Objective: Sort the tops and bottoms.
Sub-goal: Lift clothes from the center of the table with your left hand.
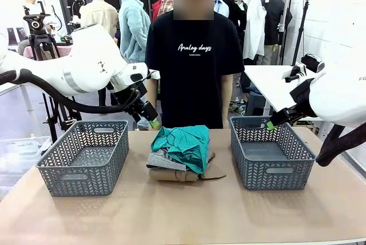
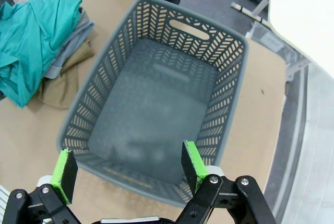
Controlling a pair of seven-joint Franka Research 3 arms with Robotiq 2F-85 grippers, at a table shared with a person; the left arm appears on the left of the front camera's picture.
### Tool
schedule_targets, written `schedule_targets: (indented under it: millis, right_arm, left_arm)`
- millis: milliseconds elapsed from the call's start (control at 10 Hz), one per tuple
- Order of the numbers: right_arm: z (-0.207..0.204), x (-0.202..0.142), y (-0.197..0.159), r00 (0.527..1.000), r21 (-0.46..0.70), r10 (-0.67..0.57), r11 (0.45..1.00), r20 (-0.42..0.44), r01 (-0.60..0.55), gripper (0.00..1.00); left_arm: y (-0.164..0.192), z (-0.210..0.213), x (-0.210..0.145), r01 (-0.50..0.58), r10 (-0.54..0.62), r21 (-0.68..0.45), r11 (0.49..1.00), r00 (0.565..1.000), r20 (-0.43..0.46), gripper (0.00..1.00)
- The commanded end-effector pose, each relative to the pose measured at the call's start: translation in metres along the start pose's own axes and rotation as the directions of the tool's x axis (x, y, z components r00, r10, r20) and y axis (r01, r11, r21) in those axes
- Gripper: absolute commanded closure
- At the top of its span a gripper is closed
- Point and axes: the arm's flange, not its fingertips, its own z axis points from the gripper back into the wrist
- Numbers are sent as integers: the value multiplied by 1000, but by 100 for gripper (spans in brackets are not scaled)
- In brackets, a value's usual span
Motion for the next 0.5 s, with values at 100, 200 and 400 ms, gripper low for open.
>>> schedule_targets:
  millis: [100, 200, 400]
  right_arm:
    - [-1, 0, -1, 1000, -3, -5, 1000, 4, 5, 0]
    - [-1, 0, -1, 1000, -3, -5, 1000, 4, 5, 0]
    - [-1, 0, -1, 1000, -3, -5, 1000, 4, 5, 0]
  left_arm:
    - [0, 0, 0, 0, 0, 0, 1000, 1000, 0, 0]
    - [-13, 8, 5, 13, -13, 23, 1000, 1000, 0, 0]
    - [-46, 8, 52, 140, -140, 49, 989, 990, -13, 0]
